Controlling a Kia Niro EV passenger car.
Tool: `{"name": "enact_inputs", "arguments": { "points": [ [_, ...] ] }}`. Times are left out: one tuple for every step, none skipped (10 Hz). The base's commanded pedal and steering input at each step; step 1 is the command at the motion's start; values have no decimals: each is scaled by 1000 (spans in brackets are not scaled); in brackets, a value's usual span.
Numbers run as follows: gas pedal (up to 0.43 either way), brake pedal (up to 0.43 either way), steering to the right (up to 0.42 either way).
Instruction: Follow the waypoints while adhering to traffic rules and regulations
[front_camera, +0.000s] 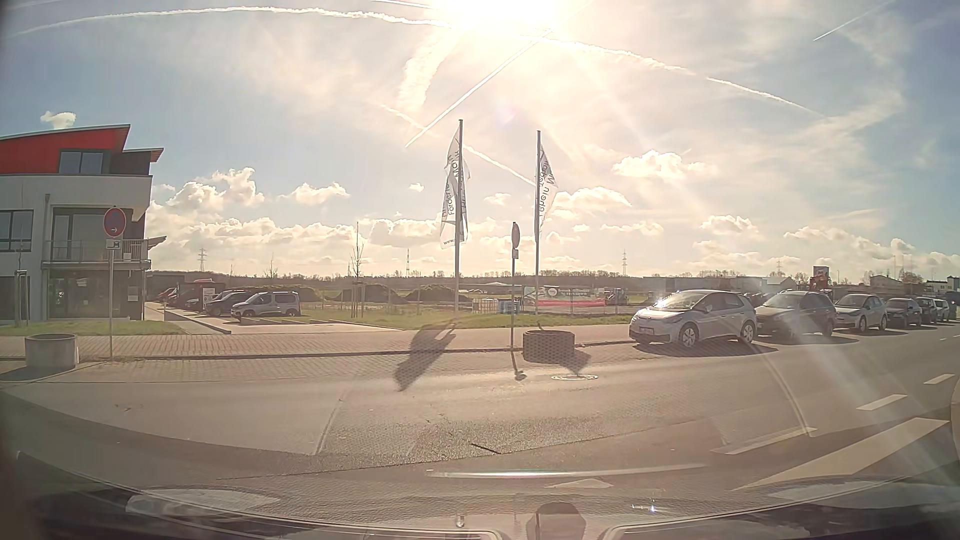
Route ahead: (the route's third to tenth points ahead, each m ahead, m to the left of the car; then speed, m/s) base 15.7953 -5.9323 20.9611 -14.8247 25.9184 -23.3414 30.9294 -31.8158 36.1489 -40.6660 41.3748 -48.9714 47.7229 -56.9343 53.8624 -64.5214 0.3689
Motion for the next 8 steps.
{"name": "enact_inputs", "arguments": {
  "points": [
    [0,201,190],
    [0,201,190],
    [0,189,190],
    [0,183,191],
    [0,183,191],
    [0,183,191],
    [0,183,191],
    [0,183,192]
  ]
}}
